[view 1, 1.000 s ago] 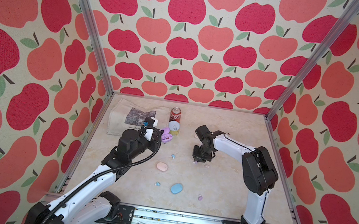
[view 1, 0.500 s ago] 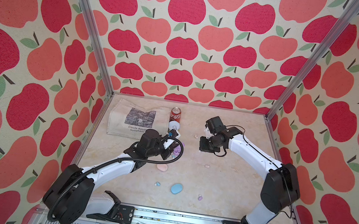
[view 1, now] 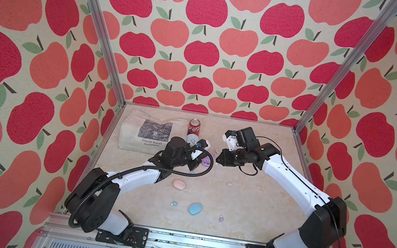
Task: Insert wireless bluetooth earbuds into charging case
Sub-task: Insert the wireless bluetooth earbud into the charging case.
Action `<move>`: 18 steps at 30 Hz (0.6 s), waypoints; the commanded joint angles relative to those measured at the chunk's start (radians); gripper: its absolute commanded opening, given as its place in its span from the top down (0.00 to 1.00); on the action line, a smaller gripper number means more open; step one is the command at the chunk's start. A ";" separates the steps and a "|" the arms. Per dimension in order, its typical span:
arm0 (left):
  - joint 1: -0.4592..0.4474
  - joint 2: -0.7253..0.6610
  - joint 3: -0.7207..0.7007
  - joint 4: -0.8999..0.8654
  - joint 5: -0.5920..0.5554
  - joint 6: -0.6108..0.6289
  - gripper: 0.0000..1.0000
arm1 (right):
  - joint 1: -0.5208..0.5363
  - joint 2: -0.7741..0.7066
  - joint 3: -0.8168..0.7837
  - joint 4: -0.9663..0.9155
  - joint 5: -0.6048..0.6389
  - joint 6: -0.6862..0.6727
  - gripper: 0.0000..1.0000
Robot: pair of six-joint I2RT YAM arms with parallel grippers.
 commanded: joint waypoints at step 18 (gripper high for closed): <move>-0.006 0.009 0.073 -0.023 0.090 -0.008 1.00 | 0.014 0.032 -0.006 0.065 -0.026 0.007 0.90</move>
